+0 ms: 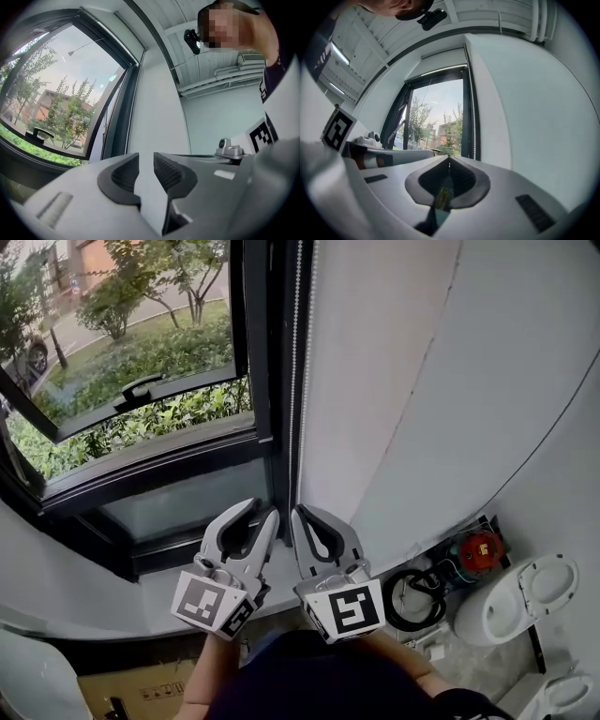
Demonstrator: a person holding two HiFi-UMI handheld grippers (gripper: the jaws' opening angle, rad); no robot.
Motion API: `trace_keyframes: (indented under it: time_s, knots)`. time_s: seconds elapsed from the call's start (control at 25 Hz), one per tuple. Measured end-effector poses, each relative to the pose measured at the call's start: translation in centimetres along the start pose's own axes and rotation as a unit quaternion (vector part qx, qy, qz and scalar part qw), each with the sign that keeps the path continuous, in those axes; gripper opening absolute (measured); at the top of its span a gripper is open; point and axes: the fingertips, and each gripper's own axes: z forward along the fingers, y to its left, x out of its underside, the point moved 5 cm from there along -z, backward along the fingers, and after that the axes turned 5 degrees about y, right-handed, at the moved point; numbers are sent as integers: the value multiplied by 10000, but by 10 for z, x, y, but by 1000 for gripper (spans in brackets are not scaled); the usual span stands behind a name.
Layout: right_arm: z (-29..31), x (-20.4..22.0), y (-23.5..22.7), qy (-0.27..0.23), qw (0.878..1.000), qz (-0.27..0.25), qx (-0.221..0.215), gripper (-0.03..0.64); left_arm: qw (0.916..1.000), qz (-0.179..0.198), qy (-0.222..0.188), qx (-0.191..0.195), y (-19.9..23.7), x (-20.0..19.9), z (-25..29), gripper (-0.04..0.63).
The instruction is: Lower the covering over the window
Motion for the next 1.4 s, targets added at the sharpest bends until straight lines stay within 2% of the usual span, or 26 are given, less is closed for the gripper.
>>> trace_keyframes:
  time_s: [0.4, 0.68, 0.96, 1.4]
  knots:
    - [30, -10, -9, 100, 9974, 51, 710, 12, 9976, 96, 203, 652, 36, -11, 56, 84]
    - [46, -3, -17, 263, 9931, -34, 1140, 12, 9937, 105, 387, 1043, 51, 0, 89, 84]
    - [55, -3, -21, 290, 9903, -102, 1355, 12, 9914, 143, 541, 1186, 63, 8, 112, 95]
    - [62, -8, -22, 219, 9909, -303, 1294, 12, 9901, 249, 776, 1145, 74, 17, 145, 109]
